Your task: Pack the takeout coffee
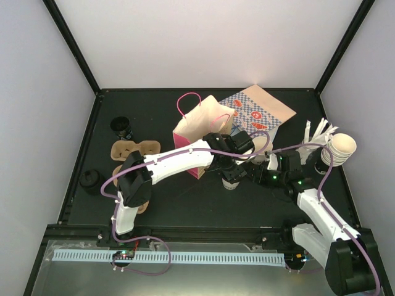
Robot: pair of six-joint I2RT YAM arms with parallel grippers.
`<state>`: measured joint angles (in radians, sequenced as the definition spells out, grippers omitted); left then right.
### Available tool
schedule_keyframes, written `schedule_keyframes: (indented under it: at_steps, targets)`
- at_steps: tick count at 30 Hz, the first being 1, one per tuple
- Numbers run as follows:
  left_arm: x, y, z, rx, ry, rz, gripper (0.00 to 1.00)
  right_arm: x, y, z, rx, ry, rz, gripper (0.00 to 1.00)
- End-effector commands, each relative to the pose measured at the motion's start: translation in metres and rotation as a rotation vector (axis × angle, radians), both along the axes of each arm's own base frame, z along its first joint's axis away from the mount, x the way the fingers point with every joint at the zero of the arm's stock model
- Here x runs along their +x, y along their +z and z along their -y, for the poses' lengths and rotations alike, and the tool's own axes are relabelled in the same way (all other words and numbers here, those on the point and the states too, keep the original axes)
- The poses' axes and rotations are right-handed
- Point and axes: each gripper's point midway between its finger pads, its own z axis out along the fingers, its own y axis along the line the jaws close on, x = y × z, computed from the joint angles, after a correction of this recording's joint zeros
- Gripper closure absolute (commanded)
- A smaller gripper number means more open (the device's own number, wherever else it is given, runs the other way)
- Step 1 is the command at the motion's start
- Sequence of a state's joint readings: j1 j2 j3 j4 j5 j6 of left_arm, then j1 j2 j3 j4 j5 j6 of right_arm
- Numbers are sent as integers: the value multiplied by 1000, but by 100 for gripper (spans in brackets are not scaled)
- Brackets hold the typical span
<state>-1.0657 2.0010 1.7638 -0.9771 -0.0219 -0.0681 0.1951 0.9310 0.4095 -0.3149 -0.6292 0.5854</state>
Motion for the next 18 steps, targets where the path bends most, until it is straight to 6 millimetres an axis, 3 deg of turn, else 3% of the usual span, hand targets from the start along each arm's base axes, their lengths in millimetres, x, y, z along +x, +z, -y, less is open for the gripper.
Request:
schedule_keyframes:
  at_steps: [1,11,18]
  targets:
    - [-13,-62,-10,148,-5,-78,28,-30,-55,16,-100,-36,-177,48]
    - [-21,-80,-15,208,-1,-84,29,-30,-51,15,-98,-28,-175,48]
    - [-26,-69,-12,143,-1,-96,30,-14,-11,14,-96,-25,-51,47]
